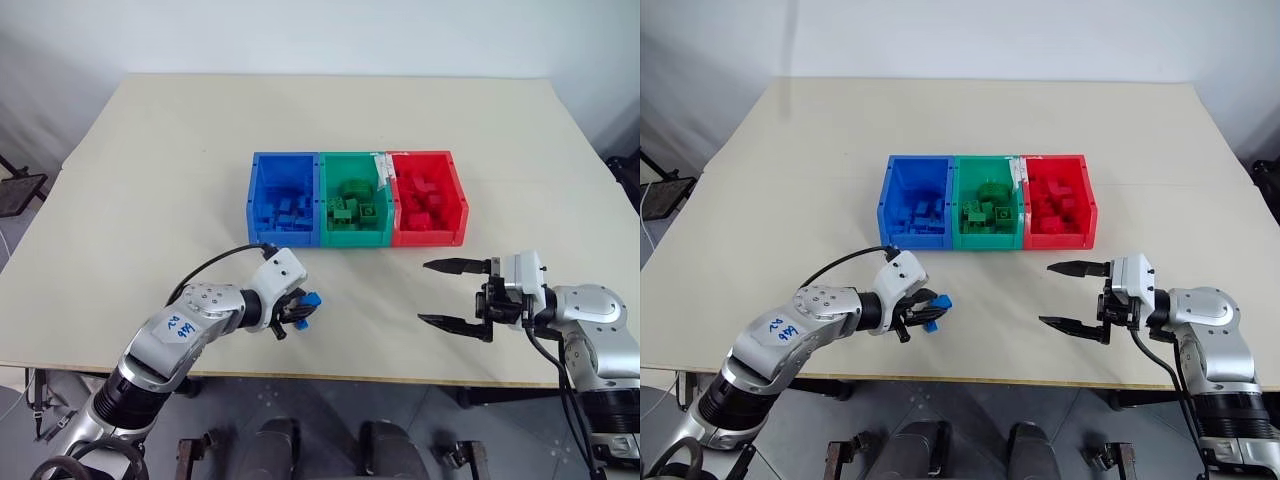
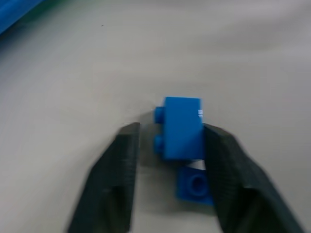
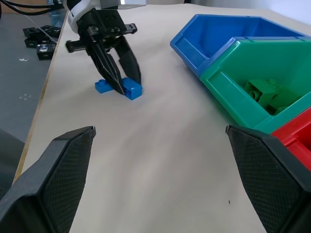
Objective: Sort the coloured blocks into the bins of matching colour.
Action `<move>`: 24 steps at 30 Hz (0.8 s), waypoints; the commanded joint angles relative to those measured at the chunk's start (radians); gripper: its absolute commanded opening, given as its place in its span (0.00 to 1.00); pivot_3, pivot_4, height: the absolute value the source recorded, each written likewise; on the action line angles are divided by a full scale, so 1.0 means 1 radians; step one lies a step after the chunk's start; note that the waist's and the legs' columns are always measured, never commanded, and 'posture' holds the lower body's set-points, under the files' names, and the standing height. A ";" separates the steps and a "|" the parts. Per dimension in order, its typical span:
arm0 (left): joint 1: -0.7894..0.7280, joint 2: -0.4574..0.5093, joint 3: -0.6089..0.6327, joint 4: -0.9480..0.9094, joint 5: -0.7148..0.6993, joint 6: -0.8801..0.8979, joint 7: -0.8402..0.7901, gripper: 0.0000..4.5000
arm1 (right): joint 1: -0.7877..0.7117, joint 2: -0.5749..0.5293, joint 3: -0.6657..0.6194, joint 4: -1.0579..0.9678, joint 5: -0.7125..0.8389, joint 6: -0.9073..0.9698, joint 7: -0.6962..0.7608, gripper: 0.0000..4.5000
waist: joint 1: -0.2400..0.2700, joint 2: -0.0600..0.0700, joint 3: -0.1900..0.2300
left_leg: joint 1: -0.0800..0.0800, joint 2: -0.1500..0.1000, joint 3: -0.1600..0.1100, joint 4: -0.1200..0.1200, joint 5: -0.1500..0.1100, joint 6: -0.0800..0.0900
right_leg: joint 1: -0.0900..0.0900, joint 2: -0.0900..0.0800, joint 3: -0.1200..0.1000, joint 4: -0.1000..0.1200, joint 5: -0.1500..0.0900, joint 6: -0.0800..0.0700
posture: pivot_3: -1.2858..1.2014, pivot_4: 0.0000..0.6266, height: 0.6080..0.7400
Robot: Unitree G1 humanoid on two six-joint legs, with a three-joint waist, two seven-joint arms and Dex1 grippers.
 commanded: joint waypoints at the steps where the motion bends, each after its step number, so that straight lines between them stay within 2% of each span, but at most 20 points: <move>1: 0.021 0.010 0.020 0.017 0.030 -0.030 0.005 0.20 | -0.006 0.008 -0.009 -0.024 0.016 -0.007 -0.005 1.00 | 0.000 0.000 0.000 | 0.000 0.000 0.000 0.000 0.000 0.000 | 0.000 0.000 0.000 0.000 0.000 0.000 | 0.52 0.24 1.00; 5: 0.045 -0.029 0.130 0.050 0.000 -0.147 -0.001 0.20 | -0.014 0.016 -0.007 -0.018 0.013 -0.014 -0.009 1.00 | 0.000 0.000 0.000 | 0.001 0.000 0.000 0.000 0.000 0.000 | 0.000 0.000 0.000 0.000 0.000 0.000 | 0.52 0.24 1.00; 11: 0.136 -0.039 0.325 0.055 -0.091 -0.367 -0.127 0.20 | -0.014 0.025 -0.011 -0.015 0.017 -0.014 -0.012 1.00 | -0.001 0.000 0.000 | 0.000 0.000 0.000 0.000 0.000 0.000 | -0.001 0.000 -0.001 0.000 0.000 0.000 | 0.52 0.24 1.00; 15: 0.152 -0.058 0.453 0.080 -0.138 -0.471 -0.144 0.20 | -0.016 0.038 -0.012 -0.012 0.016 -0.014 -0.023 1.00 | -0.001 0.000 0.000 | 0.000 0.000 0.000 0.000 0.000 0.000 | -0.001 -0.001 -0.001 -0.001 0.000 0.000 | 0.52 0.24 1.00; 20: 0.057 -0.126 0.527 0.141 -0.136 -0.574 -0.068 0.20 | -0.014 0.056 -0.029 -0.028 0.029 -0.009 -0.056 1.00 | 0.005 0.000 0.000 | 0.000 -0.001 -0.003 0.002 0.000 0.000 | 0.002 -0.001 -0.003 -0.001 0.001 0.001 | 0.52 0.24 1.00; 24: -0.031 -0.138 0.487 0.239 -0.050 -0.619 -0.011 0.20 | -0.001 0.080 -0.053 -0.076 0.061 0.009 -0.116 1.00 | 0.002 0.000 0.000 | 0.000 -0.001 -0.003 0.002 0.000 0.000 | 0.003 -0.001 -0.004 -0.001 0.001 0.002 | 0.52 0.24 1.00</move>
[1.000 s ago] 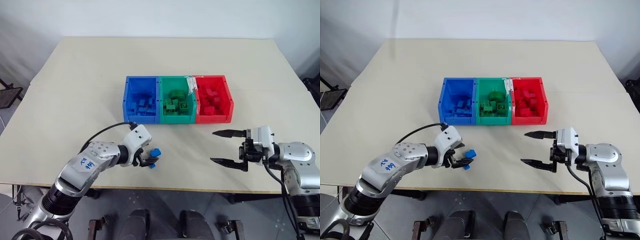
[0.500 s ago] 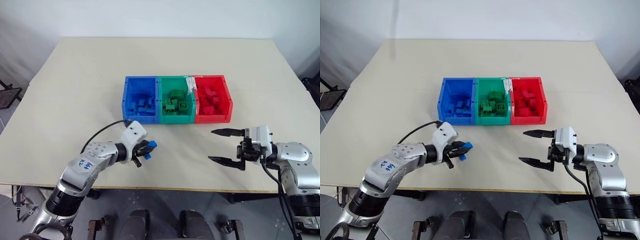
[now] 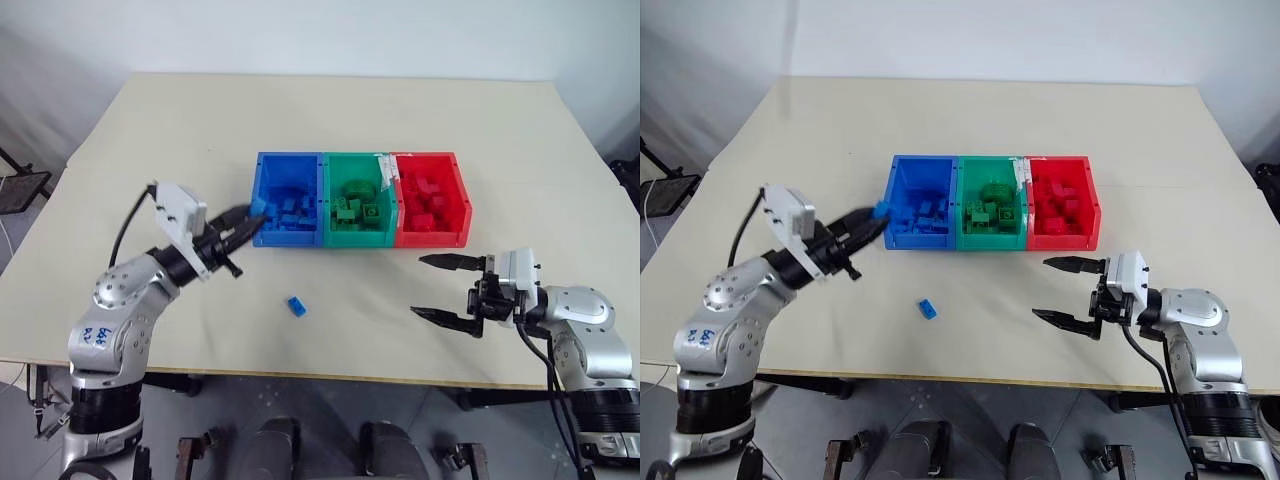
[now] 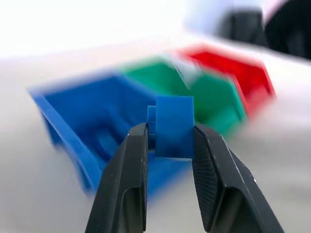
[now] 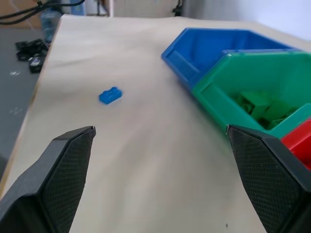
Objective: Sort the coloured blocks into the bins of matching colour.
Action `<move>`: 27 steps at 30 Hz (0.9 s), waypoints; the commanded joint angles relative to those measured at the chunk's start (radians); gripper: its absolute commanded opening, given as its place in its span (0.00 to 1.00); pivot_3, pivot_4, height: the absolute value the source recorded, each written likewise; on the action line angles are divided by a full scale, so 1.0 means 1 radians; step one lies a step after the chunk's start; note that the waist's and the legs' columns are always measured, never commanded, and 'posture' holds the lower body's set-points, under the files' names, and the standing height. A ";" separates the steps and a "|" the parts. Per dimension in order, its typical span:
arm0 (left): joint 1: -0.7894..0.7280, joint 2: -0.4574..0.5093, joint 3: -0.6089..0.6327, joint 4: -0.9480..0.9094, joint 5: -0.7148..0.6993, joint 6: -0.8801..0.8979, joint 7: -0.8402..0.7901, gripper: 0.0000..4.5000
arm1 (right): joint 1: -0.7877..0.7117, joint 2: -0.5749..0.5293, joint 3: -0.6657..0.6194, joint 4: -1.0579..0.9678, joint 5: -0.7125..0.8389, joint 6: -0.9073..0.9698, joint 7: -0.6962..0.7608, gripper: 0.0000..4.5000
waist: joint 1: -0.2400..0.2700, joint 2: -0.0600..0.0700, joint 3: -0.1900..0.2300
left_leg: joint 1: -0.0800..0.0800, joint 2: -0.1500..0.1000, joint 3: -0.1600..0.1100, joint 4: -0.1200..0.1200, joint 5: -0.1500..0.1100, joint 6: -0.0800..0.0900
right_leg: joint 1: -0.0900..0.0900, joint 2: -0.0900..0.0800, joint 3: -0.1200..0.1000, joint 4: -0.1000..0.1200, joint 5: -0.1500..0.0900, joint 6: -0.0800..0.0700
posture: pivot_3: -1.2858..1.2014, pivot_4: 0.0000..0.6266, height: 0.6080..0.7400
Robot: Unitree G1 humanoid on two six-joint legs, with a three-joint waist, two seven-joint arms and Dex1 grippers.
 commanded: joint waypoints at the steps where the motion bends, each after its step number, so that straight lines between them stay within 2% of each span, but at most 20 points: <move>1: -0.048 0.002 -0.027 0.060 0.075 -0.064 0.043 0.20 | 0.008 0.010 -0.048 -0.070 0.046 0.010 -0.044 1.00 | -0.001 0.000 0.000 | 0.000 0.000 0.000 0.000 0.000 0.000 | 0.000 0.000 0.000 0.000 0.000 0.000 | 0.52 0.24 1.00; 7: -0.281 -0.052 -0.137 0.382 0.196 -0.080 0.097 0.20 | -0.006 0.080 -0.105 -0.120 0.077 0.036 -0.223 1.00 | 0.001 0.000 0.000 | 0.000 -0.001 -0.001 0.001 0.000 0.000 | 0.000 0.000 -0.002 0.001 0.000 0.000 | 0.52 0.24 1.00; 13: -0.354 -0.063 -0.165 0.505 0.205 -0.070 0.052 0.20 | -0.010 0.086 -0.103 -0.146 0.075 0.033 -0.259 1.00 | -0.008 0.000 0.000 | -0.001 -0.001 0.001 -0.003 0.001 0.001 | -0.002 0.000 -0.001 0.002 0.001 0.002 | 0.52 0.24 1.00; 16: -0.360 -0.065 -0.158 0.524 0.211 -0.072 0.064 0.42 | -0.008 0.090 -0.093 -0.160 0.076 0.034 -0.265 1.00 | -0.007 0.000 0.000 | -0.003 0.000 0.001 -0.003 0.001 0.001 | -0.005 0.000 -0.002 0.003 0.001 0.002 | 0.52 0.24 1.00; 20: -0.311 -0.037 -0.141 0.425 0.182 -0.100 0.008 0.69 | -0.011 0.090 -0.086 -0.161 0.080 0.032 -0.259 1.00 | -0.006 0.000 0.000 | -0.005 -0.001 0.001 -0.003 0.001 0.001 | -0.006 0.000 -0.002 0.003 0.001 0.002 | 0.52 0.24 1.00; 24: -0.138 0.082 -0.090 0.245 0.118 -0.129 -0.152 0.97 | -0.033 0.081 -0.066 -0.139 0.078 0.034 -0.223 1.00 | -0.024 0.000 0.000 | -0.004 0.000 0.002 -0.004 0.001 0.001 | -0.007 0.000 -0.001 0.003 0.001 0.001 | 0.52 0.24 1.00; 27: 0.025 0.172 -0.006 0.147 0.049 -0.137 -0.255 0.97 | -0.042 0.067 -0.052 -0.121 0.075 0.038 -0.175 1.00 | -0.035 0.000 0.000 | -0.003 0.001 0.003 -0.005 0.001 0.001 | -0.007 0.000 0.000 0.003 0.001 0.001 | 0.52 0.24 1.00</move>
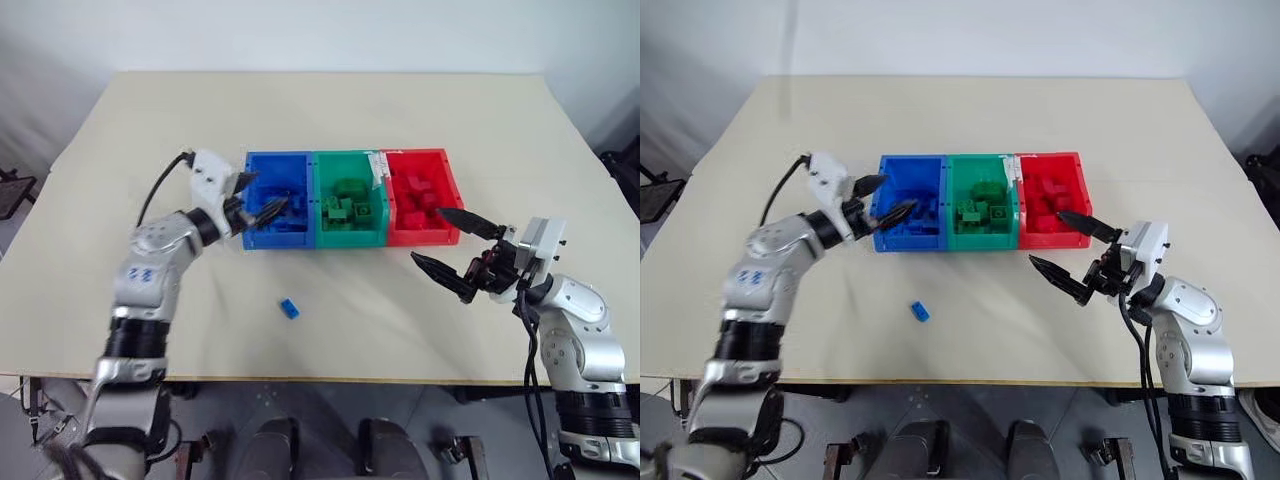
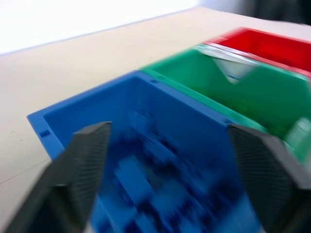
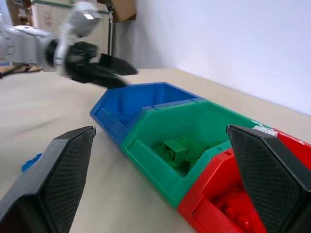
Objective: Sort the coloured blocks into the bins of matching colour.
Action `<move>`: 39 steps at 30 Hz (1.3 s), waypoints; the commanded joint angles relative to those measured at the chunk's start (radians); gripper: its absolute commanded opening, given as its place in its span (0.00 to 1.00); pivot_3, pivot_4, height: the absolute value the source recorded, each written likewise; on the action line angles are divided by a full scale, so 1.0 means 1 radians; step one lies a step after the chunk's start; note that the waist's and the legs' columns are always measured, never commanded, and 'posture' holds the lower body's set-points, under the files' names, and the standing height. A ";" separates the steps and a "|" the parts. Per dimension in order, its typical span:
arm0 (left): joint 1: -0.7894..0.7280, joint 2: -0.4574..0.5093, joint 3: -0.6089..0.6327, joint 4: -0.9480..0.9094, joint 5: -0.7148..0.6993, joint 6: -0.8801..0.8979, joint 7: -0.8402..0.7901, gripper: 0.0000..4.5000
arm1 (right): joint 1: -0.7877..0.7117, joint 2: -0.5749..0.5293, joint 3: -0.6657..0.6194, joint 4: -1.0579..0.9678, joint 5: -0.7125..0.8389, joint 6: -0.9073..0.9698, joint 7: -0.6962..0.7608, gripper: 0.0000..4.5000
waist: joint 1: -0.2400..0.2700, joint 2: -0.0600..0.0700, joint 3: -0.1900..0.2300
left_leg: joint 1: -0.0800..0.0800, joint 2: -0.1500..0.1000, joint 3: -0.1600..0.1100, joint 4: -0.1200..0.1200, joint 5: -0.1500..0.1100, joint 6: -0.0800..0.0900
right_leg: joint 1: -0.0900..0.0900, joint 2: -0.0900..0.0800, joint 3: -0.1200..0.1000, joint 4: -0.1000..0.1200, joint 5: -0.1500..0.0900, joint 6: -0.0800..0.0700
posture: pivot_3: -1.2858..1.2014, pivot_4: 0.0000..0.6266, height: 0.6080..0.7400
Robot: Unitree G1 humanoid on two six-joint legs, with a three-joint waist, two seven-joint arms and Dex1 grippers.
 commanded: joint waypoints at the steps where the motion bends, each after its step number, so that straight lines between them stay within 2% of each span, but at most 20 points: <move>1: 0.156 0.093 0.120 -0.131 -0.092 -0.026 -0.133 0.97 | -0.015 -0.025 0.012 -0.002 0.013 -0.002 0.065 1.00 | -0.002 0.000 0.000 | 0.000 0.000 0.000 0.000 0.000 0.000 | 0.000 0.000 0.000 0.000 0.000 0.000 | 0.52 0.24 1.00; 5: 0.382 0.205 0.230 -0.121 -0.101 -0.100 -0.263 0.99 | -0.024 -0.067 0.052 0.039 -0.019 -0.030 0.175 1.00 | 0.003 0.000 0.000 | 0.000 0.000 0.000 0.001 0.000 0.001 | 0.001 -0.001 0.001 -0.003 0.000 0.000 | 0.52 0.24 1.00; 8: 0.478 0.230 0.311 -0.057 -0.095 -0.244 -0.336 0.99 | -0.021 -0.090 0.062 0.061 -0.017 -0.027 0.234 1.00 | 0.016 0.000 0.000 | 0.000 -0.001 -0.001 0.002 -0.001 0.001 | 0.002 -0.003 0.001 -0.004 0.000 -0.001 | 0.52 0.24 1.00; 10: 0.510 0.240 0.341 -0.054 -0.104 -0.273 -0.360 0.99 | -0.014 -0.106 0.064 0.076 -0.021 -0.032 0.271 1.00 | 0.024 0.000 0.000 | 0.001 -0.001 -0.001 0.003 -0.001 0.001 | 0.002 -0.003 0.000 -0.004 0.000 -0.001 | 0.52 0.24 1.00; 14: 0.558 0.259 0.351 -0.080 -0.097 -0.298 -0.379 0.99 | -0.013 -0.126 0.058 0.106 -0.022 -0.031 0.307 1.00 | 0.028 0.000 0.000 | 0.001 -0.001 0.000 0.003 -0.001 0.002 | 0.002 -0.004 0.001 -0.005 0.001 -0.002 | 0.52 0.24 1.00; 17: 0.574 0.242 0.304 -0.141 -0.095 -0.299 -0.377 0.99 | -0.013 -0.137 0.052 0.125 -0.028 -0.038 0.322 1.00 | 0.026 0.000 0.000 | 0.001 0.000 0.000 0.002 -0.002 0.001 | 0.002 -0.004 0.001 -0.004 0.001 -0.002 | 0.52 0.24 1.00; 21: 0.529 0.190 0.166 -0.242 -0.093 -0.267 -0.350 0.99 | 0.011 -0.161 0.037 0.124 -0.029 -0.032 0.329 1.00 | 0.031 0.000 0.000 | 0.001 -0.001 0.000 0.003 -0.002 0.002 | 0.002 -0.004 0.001 -0.004 0.001 -0.002 | 0.52 0.24 1.00; 24: 0.460 0.172 0.027 -0.263 -0.038 -0.284 -0.368 0.99 | 0.057 -0.194 0.011 0.107 -0.020 -0.018 0.337 1.00 | 0.032 0.000 0.000 | 0.001 -0.001 0.000 0.003 -0.002 0.002 | 0.002 -0.003 0.000 -0.004 0.001 -0.002 | 0.52 0.24 1.00; 27: 0.331 0.140 -0.128 -0.182 0.059 -0.324 -0.388 0.99 | 0.130 -0.236 -0.014 0.101 -0.031 -0.042 0.361 1.00 | 0.035 0.001 0.000 | 0.001 -0.001 0.001 0.003 -0.002 0.002 | 0.003 -0.003 -0.001 -0.003 0.001 -0.002 | 0.52 0.24 1.00; 32: 0.169 0.111 -0.276 -0.008 0.181 -0.429 -0.434 0.99 | 0.211 -0.278 -0.050 0.077 -0.022 -0.034 0.367 1.00 | 0.025 0.001 0.000 | 0.002 0.000 0.003 0.003 -0.001 0.002 | 0.003 -0.001 -0.001 -0.003 0.001 -0.002 | 0.52 0.24 1.00; 37: 0.004 0.090 -0.353 0.206 0.227 -0.503 -0.520 0.99 | 0.242 -0.285 -0.054 0.045 -0.021 -0.022 0.356 1.00 | 0.028 0.001 0.000 | 0.002 0.000 0.003 0.005 -0.001 0.002 | 0.003 -0.001 -0.001 -0.003 0.001 -0.002 | 0.52 0.24 1.00; 39: -0.029 0.086 -0.368 0.261 0.235 -0.519 -0.548 0.90 | 0.250 -0.281 -0.054 0.026 -0.015 -0.008 0.346 1.00 | 0.029 0.000 0.000 | 0.002 0.000 0.003 0.006 -0.001 0.002 | 0.004 -0.001 -0.001 -0.003 0.001 -0.001 | 0.52 0.24 1.00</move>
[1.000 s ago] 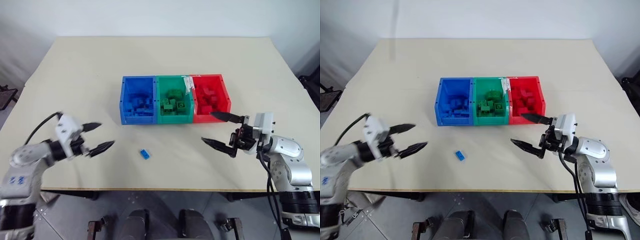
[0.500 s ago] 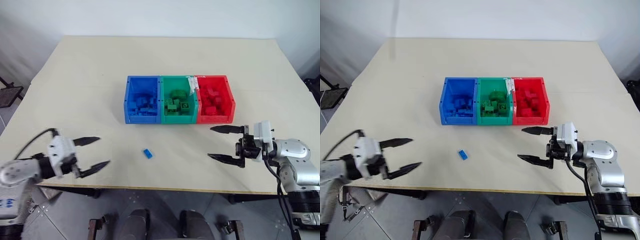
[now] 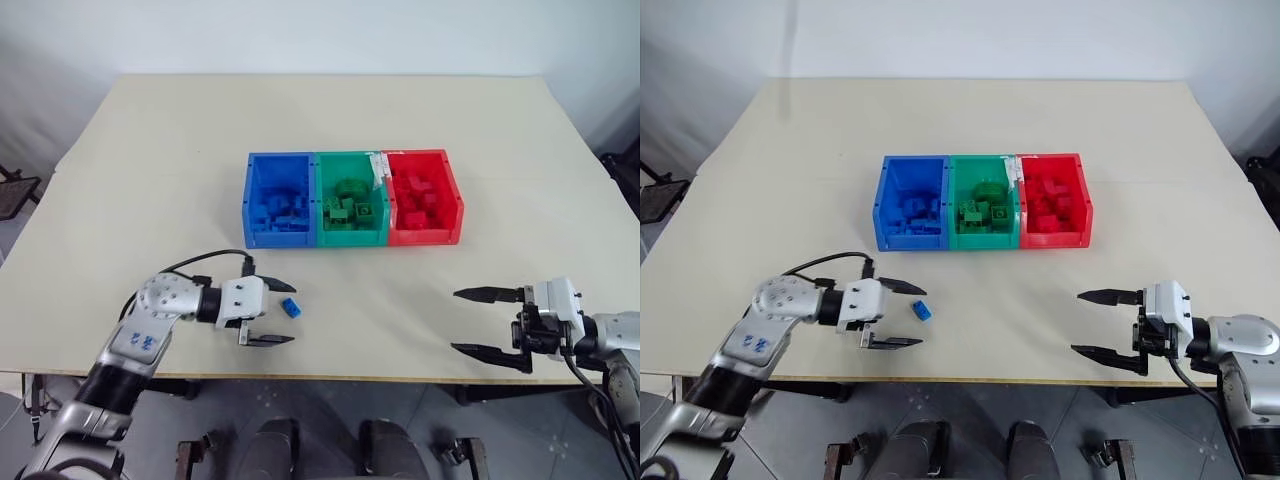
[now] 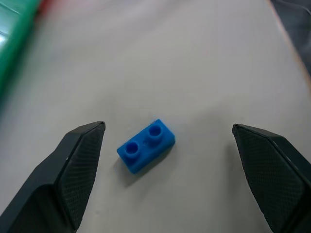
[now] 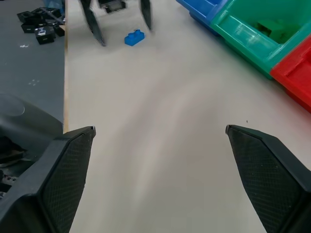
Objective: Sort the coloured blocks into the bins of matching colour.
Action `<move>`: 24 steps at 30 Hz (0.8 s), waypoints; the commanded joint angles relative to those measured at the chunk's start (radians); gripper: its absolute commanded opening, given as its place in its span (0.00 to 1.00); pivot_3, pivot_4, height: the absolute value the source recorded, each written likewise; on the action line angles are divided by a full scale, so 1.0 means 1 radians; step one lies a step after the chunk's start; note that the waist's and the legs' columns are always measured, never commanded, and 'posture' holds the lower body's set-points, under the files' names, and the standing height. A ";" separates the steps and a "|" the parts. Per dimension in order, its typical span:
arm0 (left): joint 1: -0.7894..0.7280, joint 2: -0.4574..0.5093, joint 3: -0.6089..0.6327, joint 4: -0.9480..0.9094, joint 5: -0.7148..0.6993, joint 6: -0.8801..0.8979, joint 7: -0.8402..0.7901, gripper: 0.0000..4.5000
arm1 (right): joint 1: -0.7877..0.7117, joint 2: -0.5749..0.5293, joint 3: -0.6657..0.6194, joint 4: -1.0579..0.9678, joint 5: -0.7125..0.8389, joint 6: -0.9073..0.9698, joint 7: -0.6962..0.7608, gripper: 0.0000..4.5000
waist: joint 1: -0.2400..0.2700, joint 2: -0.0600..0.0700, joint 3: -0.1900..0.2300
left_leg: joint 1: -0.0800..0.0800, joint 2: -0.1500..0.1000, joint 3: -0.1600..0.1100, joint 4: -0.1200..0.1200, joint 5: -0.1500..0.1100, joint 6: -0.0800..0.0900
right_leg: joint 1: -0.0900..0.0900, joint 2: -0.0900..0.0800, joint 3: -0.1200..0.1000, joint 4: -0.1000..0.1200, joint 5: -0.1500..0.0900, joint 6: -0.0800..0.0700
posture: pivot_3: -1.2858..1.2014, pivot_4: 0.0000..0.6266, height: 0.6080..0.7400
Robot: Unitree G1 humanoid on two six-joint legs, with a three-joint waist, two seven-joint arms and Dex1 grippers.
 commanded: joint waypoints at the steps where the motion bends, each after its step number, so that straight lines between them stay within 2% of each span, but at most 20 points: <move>1: -0.035 0.000 -0.018 0.073 0.015 -0.029 -0.051 0.86 | 0.018 -0.010 -0.025 -0.053 0.023 0.016 -0.008 1.00 | 0.000 0.000 0.000 | 0.000 0.000 0.000 0.000 0.000 0.000 | 0.000 0.000 0.000 0.000 0.000 0.000 | 0.52 0.24 1.00; 5: -0.056 -0.018 -0.030 0.122 0.008 -0.031 -0.089 0.60 | 0.036 -0.004 -0.021 -0.079 0.025 0.030 -0.017 1.00 | 0.001 0.000 0.000 | 0.001 0.000 -0.001 0.000 0.000 0.000 | 0.002 0.000 -0.001 0.000 0.000 0.000 | 0.52 0.24 1.00; 12: -0.030 -0.034 -0.025 0.104 0.008 -0.007 -0.096 0.11 | 0.024 0.008 -0.008 -0.100 0.027 0.052 -0.038 1.00 | 0.004 0.000 0.000 | 0.001 0.000 -0.003 0.004 0.000 0.000 | 0.005 -0.001 -0.002 0.000 0.000 0.001 | 0.52 0.24 1.00; 16: 0.002 -0.046 0.046 0.062 -0.042 0.039 -0.036 0.10 | -0.007 0.030 0.005 -0.117 0.036 0.066 -0.061 1.00 | 0.002 0.000 0.000 | 0.002 0.000 -0.004 0.004 0.000 0.000 | 0.005 -0.001 -0.002 0.000 0.001 0.001 | 0.52 0.24 1.00; 20: 0.046 -0.062 0.175 -0.055 -0.186 0.150 0.029 0.10 | -0.037 0.075 0.000 -0.147 0.067 0.107 -0.125 1.00 | 0.001 0.000 0.000 | 0.001 0.000 -0.004 0.004 0.000 0.000 | 0.004 -0.001 -0.002 0.000 0.001 0.001 | 0.52 0.24 1.00; 24: 0.032 -0.093 0.293 -0.151 -0.256 0.256 0.191 0.10 | -0.081 0.126 -0.014 -0.149 0.091 0.154 -0.221 1.00 | 0.002 0.000 0.000 | 0.001 0.000 -0.005 0.004 0.000 0.000 | 0.004 -0.001 -0.003 0.000 0.001 0.001 | 0.52 0.24 1.00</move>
